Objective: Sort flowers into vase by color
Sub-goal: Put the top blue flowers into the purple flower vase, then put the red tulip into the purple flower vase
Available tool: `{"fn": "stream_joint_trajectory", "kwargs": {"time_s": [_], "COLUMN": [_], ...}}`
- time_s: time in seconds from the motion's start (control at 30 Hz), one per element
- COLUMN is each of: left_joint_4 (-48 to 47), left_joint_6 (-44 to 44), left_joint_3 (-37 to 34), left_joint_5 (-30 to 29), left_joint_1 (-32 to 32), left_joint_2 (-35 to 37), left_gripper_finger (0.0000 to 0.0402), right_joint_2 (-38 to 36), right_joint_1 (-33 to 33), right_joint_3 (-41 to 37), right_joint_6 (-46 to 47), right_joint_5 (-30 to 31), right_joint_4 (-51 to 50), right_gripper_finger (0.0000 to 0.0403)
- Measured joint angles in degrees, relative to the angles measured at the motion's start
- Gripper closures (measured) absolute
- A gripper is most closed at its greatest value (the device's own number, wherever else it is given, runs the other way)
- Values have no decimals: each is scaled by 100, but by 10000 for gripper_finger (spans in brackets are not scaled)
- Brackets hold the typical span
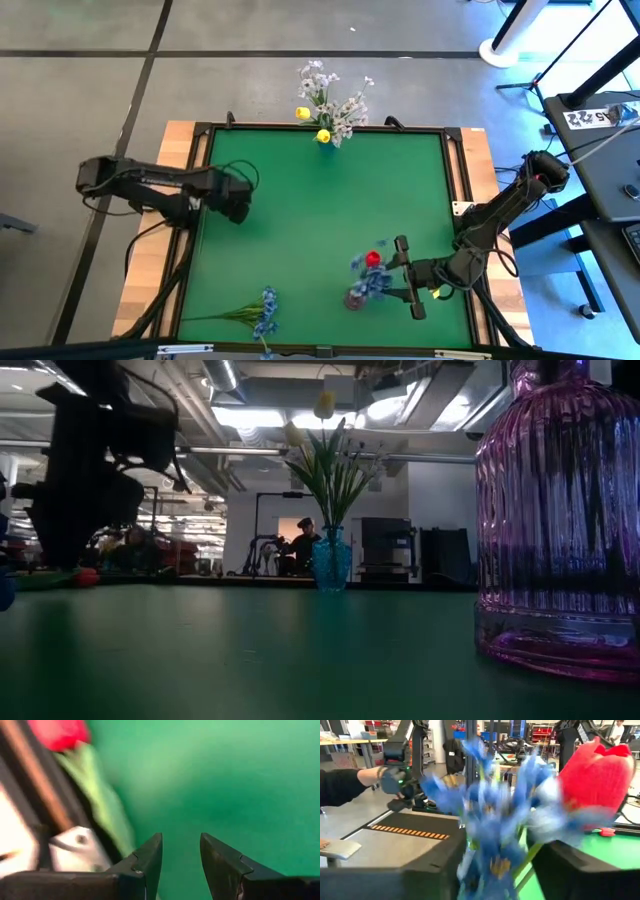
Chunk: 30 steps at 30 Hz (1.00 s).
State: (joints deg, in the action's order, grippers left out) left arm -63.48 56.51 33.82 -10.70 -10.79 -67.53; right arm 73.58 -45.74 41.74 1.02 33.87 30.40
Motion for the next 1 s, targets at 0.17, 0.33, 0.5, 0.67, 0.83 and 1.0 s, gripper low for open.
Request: {"fn": "stream_joint_trajectory", "kwargs": {"time_s": [0.17,0.33,0.5,0.67,0.83,1.0], "left_joint_4": [-14,28,30,38,631,646], "left_joint_6": [-581,-498,-71,188,-12,-162], "left_joint_3": [0,0,0,0,0,66], "left_joint_5": [-250,-893,-1369,-1476,-1443,-1771], "left_joint_1": [-1005,-1535,-1751,-2049,-2278,-2329], "left_joint_2": [-2,-2,-48,-583,-1543,-2209], "left_gripper_finger": [274,274,274,274,274,274], "right_joint_2": [0,-2,-2,-2,-2,-2], "right_joint_1": [2,30,50,42,38,37], "right_joint_3": [0,0,0,0,0,0], "right_joint_6": [0,-39,-137,-138,-124,38], "right_joint_5": [2,50,249,267,262,260], "right_joint_4": [-7,-66,-255,-400,-546,-750], "right_gripper_finger": [123,77,62,61,61,61]}}
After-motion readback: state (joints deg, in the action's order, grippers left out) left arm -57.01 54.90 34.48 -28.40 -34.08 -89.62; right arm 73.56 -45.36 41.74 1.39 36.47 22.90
